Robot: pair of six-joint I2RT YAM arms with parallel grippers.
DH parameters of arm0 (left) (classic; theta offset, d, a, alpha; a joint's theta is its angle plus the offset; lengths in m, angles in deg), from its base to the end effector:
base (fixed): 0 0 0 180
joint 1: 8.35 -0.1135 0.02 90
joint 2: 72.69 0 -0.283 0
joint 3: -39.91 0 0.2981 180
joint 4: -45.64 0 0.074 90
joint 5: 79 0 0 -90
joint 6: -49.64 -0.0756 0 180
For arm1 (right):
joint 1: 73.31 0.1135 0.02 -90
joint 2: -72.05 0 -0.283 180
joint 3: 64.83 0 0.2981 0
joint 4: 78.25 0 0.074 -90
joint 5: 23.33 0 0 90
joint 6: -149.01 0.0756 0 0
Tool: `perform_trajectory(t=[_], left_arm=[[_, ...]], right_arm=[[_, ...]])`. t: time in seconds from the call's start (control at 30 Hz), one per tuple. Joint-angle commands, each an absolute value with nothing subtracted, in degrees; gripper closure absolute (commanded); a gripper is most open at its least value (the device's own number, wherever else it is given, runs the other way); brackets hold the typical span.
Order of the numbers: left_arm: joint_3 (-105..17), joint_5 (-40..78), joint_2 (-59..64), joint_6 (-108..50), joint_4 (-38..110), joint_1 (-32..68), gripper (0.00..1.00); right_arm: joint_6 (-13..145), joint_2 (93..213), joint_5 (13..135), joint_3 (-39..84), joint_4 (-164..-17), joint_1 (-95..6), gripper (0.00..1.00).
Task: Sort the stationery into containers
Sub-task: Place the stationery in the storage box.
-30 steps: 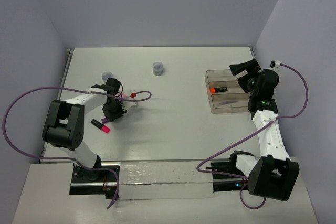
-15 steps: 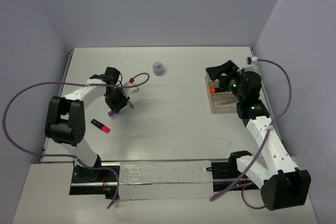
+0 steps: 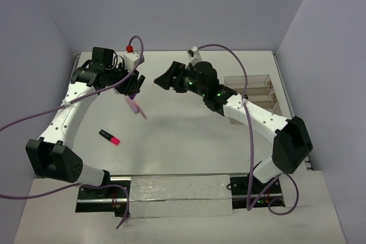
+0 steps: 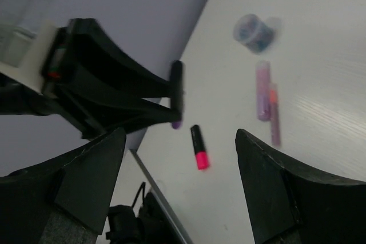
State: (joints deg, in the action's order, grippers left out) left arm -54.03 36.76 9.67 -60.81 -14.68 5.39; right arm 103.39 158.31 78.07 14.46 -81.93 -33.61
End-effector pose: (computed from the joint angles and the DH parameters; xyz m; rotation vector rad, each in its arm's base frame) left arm 0.3498 -0.1193 0.3470 0.8870 2.1936 -0.4862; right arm 0.3313 0.2945 0.3324 -0.0804 1.9240 1.2083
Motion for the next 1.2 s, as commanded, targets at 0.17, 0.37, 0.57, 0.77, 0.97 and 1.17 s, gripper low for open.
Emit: perform_trajectory(t=[0.17,0.37,0.57,0.77,0.97,1.17], left_arm=[[-52.29,37.37,4.48,-55.53,-8.25,5.72,1.00],[-52.92,38.69,3.95,-53.45,-6.97,5.72,1.00],[-52.89,38.08,5.01,-52.60,-5.93,5.72,1.00],[-53.45,32.85,6.06,-52.97,-4.19,6.32,1.00],[-52.91,30.86,6.41,-55.56,-5.00,6.77,0.76],[-53.16,26.26,4.25,-61.02,-10.16,6.77,0.01]], right_arm=[[106.82,171.09,79.15,30.88,-79.13,-29.15,0.22],[108.85,175.59,78.32,35.16,-81.29,-28.57,0.25],[110.09,178.11,80.40,36.91,-79.96,-28.31,0.48],[113.01,180.83,84.66,37.69,-77.61,-28.37,0.88],[115.79,180.16,86.71,34.95,-74.48,-30.14,1.00],[115.16,169.30,86.49,21.52,-73.43,-40.40,1.00]])
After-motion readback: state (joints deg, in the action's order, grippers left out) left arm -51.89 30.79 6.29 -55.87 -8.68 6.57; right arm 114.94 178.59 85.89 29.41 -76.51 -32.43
